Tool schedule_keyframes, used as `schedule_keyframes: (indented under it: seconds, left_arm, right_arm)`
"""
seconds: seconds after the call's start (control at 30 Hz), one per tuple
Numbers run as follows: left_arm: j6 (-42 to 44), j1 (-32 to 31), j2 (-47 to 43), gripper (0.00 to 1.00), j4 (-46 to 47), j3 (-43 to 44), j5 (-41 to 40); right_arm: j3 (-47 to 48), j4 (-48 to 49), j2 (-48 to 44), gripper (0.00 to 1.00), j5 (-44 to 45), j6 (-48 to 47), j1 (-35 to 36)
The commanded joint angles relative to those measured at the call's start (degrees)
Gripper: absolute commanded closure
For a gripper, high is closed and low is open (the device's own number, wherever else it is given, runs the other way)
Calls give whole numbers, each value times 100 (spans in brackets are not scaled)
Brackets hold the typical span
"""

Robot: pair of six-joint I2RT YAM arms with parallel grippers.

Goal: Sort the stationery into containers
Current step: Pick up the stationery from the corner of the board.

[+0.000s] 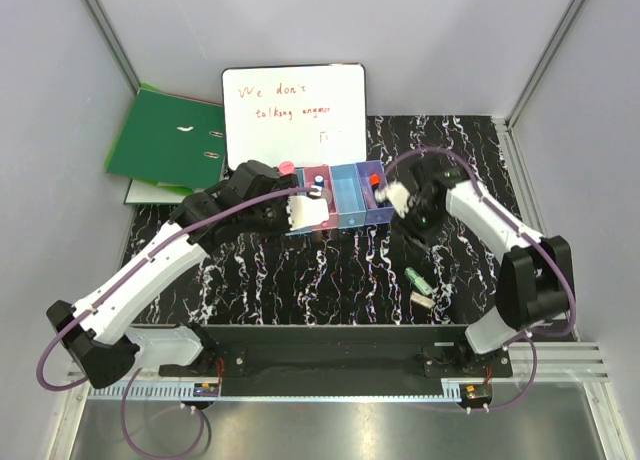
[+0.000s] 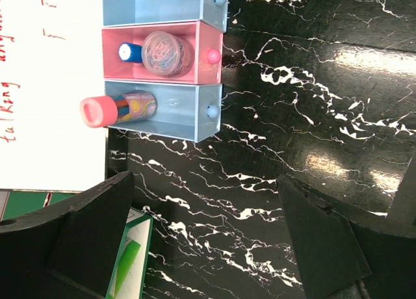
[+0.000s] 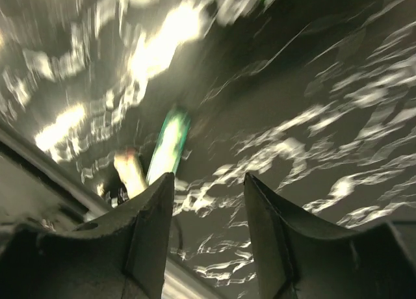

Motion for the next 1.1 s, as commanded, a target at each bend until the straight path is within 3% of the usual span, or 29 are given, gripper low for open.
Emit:
schedule_keyframes:
  seconds: [0.0, 0.27, 0.97, 1.03, 1.07]
  left_arm:
    - [-25, -69, -219, 1, 270, -140, 160]
    - [291, -386, -175, 1, 305, -492, -15]
    - [327, -395, -131, 1, 419, -325, -104]
    - [327, -395, -123, 1, 419, -299, -121]
    - [344, -386, -114, 1, 419, -290, -130]
  right_arm:
    - [-1218, -22, -810, 45, 521, -1073, 42]
    - [-2160, 259, -1040, 45, 505, -898, 50]
    - [-2336, 1649, 445, 48, 294, 236, 287]
    - [-2336, 1701, 516, 56, 276, 324, 305]
    - [-2319, 1728, 533, 69, 311, 342, 314]
